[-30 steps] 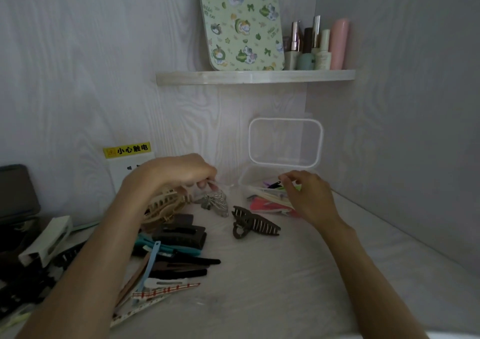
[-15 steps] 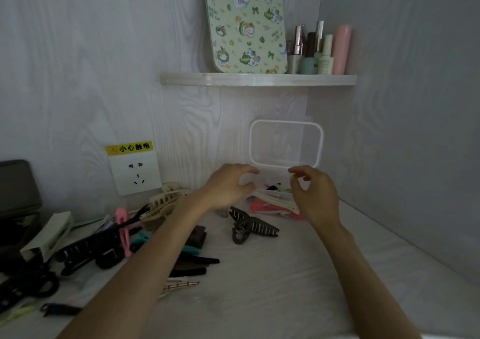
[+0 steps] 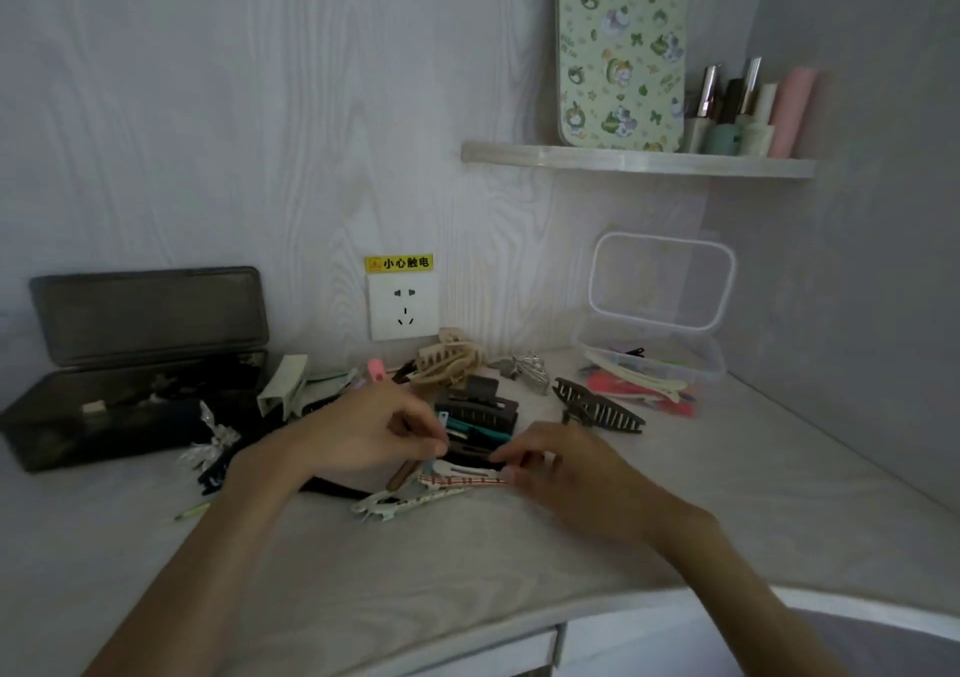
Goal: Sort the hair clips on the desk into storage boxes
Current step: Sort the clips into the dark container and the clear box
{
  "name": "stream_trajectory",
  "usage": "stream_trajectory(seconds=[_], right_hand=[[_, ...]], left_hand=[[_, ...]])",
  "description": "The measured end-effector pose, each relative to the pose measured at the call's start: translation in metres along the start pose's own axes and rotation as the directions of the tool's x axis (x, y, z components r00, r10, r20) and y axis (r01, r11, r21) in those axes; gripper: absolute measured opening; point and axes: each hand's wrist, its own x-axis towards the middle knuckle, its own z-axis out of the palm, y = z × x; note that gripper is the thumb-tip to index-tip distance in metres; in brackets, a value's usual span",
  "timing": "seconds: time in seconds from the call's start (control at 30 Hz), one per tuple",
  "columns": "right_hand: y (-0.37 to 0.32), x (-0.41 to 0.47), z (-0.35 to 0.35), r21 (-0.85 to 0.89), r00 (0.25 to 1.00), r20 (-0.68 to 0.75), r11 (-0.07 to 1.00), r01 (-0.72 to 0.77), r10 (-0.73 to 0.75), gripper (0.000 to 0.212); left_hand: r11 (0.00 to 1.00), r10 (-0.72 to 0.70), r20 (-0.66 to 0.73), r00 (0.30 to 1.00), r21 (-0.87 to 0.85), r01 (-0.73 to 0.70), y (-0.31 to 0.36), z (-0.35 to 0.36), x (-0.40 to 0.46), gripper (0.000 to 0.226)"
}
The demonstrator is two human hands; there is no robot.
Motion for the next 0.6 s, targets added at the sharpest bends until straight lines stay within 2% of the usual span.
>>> stream_trajectory(seconds=[0.07, 0.23, 0.33, 0.47, 0.53, 0.6], right_hand=[[0.005, 0.004, 0.009, -0.121, 1.000, -0.019, 0.993, -0.009, 0.007, 0.028], [0.015, 0.033, 0.011, -0.305, 0.989, 0.005, 0.942, -0.139, 0.148, 0.040], [0.020, 0.049, 0.005, -0.290, 0.974, 0.038, 0.936, -0.202, 0.222, 0.048], [0.026, 0.061, -0.009, -0.282, 0.969, 0.139, 0.946, -0.159, 0.204, 0.042], [0.026, 0.065, -0.011, -0.317, 0.970, 0.121, 0.934, -0.164, 0.211, 0.040], [0.025, 0.065, -0.010, -0.372, 0.981, 0.039, 0.914, -0.163, 0.191, 0.036]], left_hand=[[0.997, -0.037, 0.040, 0.998, 0.076, 0.034, -0.009, 0.003, 0.003, 0.020], [0.982, -0.049, -0.080, 0.996, 0.179, 0.063, -0.015, 0.017, 0.014, 0.033], [0.976, -0.035, -0.088, 0.996, 0.213, 0.053, -0.017, 0.023, 0.016, 0.035], [0.982, -0.049, -0.052, 0.997, 0.179, 0.057, -0.018, 0.023, 0.018, 0.035], [0.980, -0.044, -0.076, 0.996, 0.190, 0.058, -0.016, 0.025, 0.018, 0.035], [0.983, -0.037, -0.134, 0.990, 0.174, 0.060, -0.014, 0.029, 0.019, 0.036]])
